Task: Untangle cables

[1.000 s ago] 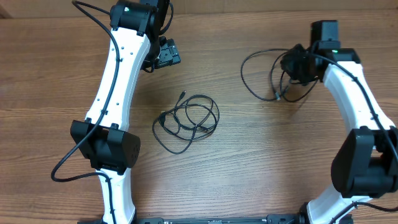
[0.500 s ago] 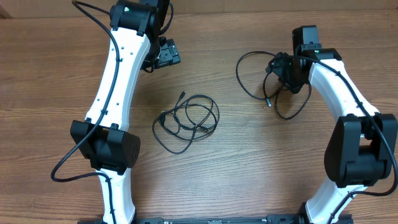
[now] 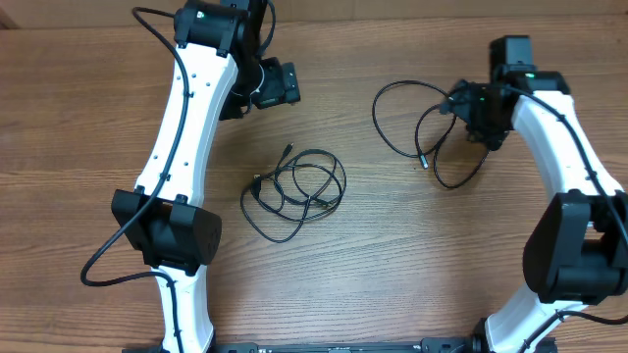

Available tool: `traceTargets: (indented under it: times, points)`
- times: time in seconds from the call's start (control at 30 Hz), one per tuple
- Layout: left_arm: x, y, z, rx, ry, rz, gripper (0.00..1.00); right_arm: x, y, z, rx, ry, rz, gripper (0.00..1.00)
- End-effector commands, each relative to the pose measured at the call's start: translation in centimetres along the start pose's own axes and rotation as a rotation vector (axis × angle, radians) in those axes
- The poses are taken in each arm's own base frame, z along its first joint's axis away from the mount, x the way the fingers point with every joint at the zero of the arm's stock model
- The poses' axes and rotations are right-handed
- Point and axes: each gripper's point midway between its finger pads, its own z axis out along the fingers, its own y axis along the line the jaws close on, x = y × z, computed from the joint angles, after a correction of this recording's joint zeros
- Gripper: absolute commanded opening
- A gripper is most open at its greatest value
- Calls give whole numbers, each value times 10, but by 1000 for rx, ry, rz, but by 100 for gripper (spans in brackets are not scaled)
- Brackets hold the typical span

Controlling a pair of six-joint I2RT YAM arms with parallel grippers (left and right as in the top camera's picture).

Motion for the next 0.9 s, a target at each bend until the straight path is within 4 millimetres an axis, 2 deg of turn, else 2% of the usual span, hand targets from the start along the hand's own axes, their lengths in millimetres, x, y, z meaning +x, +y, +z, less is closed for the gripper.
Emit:
traceTargets:
  times: [0.0, 0.13, 0.2, 0.33, 0.53, 0.73, 0.87]
  points:
    - [14, -25, 4, 92, 50, 140, 98, -9, -4, -18, -3, -34, 16, 74]
    - [18, -39, 6, 101, 42, 175, 100, 6, -11, -5, 20, 5, 13, 75]
    - [19, -44, 7, 99, 37, 189, 100, 13, -13, 4, 22, 20, 7, 79]
    - [21, -43, 8, 58, 27, 202, 100, 30, -12, 21, 8, 48, -11, 80]
    - [22, -43, 8, 56, 30, 206, 100, 47, -10, 34, 12, 70, -37, 77]
    - [22, -44, 8, 56, 31, 206, 100, 60, -3, 38, 14, 86, -69, 68]
    - [23, -43, 8, 54, 35, 206, 100, 69, -6, 49, 19, 92, -83, 68]
